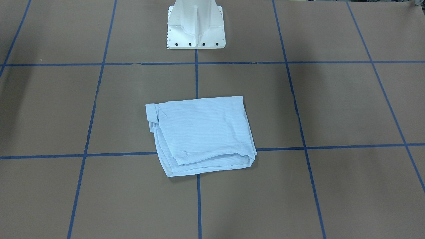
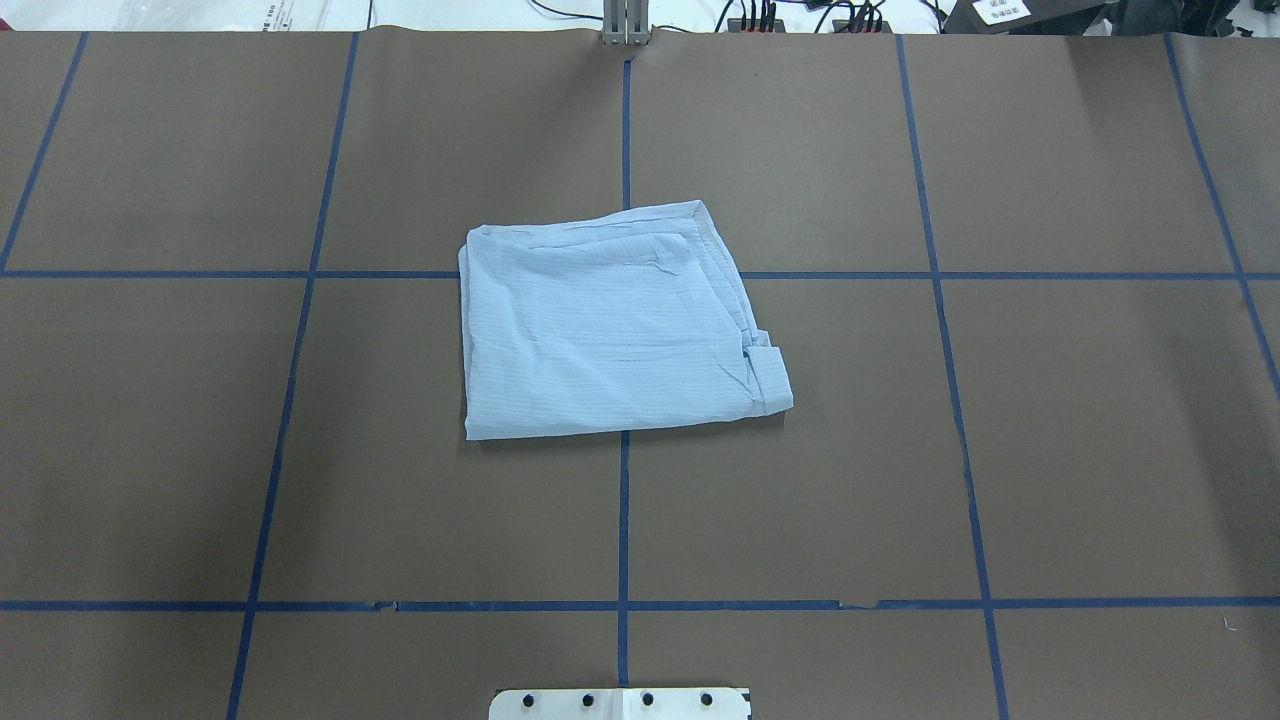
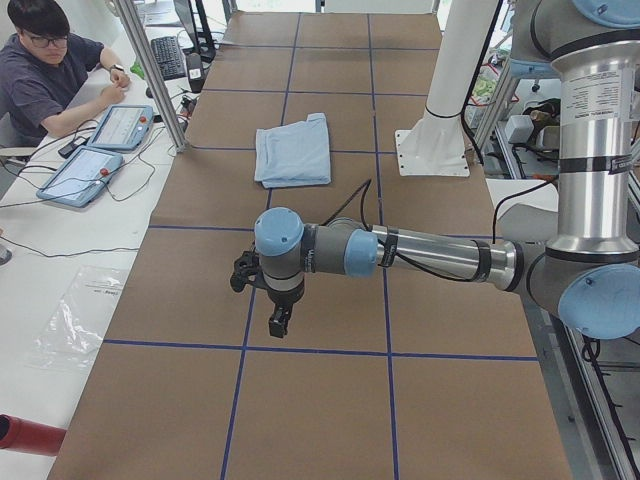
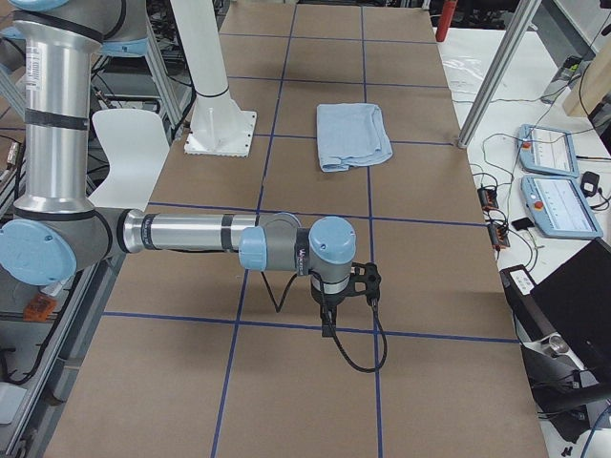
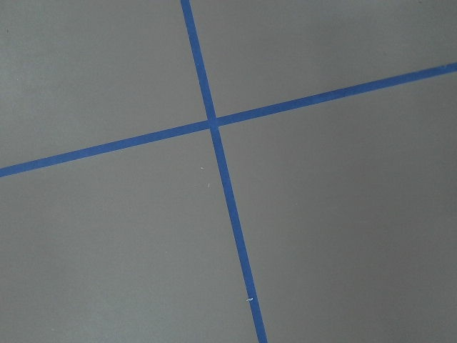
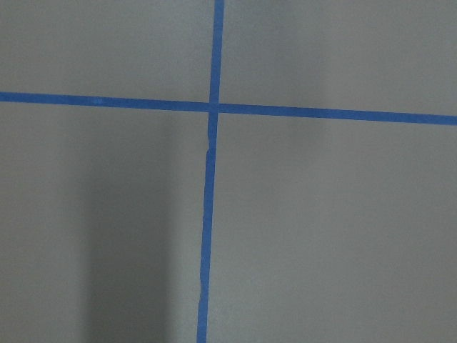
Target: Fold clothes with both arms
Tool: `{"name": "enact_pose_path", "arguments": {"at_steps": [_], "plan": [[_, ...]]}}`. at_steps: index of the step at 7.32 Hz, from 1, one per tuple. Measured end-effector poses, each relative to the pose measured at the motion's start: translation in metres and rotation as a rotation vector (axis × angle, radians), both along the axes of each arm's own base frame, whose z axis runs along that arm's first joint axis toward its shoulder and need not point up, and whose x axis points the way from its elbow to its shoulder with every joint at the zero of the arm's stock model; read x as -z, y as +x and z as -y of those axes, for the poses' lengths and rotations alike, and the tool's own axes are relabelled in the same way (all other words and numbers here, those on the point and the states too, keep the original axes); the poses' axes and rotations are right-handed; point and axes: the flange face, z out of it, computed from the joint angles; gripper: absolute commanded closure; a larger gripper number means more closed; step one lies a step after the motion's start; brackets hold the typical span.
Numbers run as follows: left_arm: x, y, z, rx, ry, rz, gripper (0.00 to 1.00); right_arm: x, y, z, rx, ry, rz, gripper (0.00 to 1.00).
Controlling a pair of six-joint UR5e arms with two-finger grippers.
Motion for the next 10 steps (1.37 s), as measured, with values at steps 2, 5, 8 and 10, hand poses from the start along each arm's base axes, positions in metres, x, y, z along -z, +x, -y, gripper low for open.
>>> {"name": "enact_pose_path", "arguments": {"at_steps": [2,5,8,10], "plan": [[-0.002,0.0,0.0,0.003,-0.003,0.006,0.0,0.0,0.0,0.0,0.0,0.0,0.001,0.0],[-0.008,0.0,-0.006,0.004,-0.019,0.007,0.0,-0.001,0.0,0.0,0.0,-0.001,0.001,0.0],[-0.011,-0.001,-0.008,0.004,-0.028,0.008,0.0,-0.001,0.0,0.0,0.003,0.001,0.001,0.0],[-0.012,-0.001,-0.009,0.005,-0.031,0.008,0.0,-0.001,-0.001,0.0,0.004,0.002,0.001,0.0]]}}
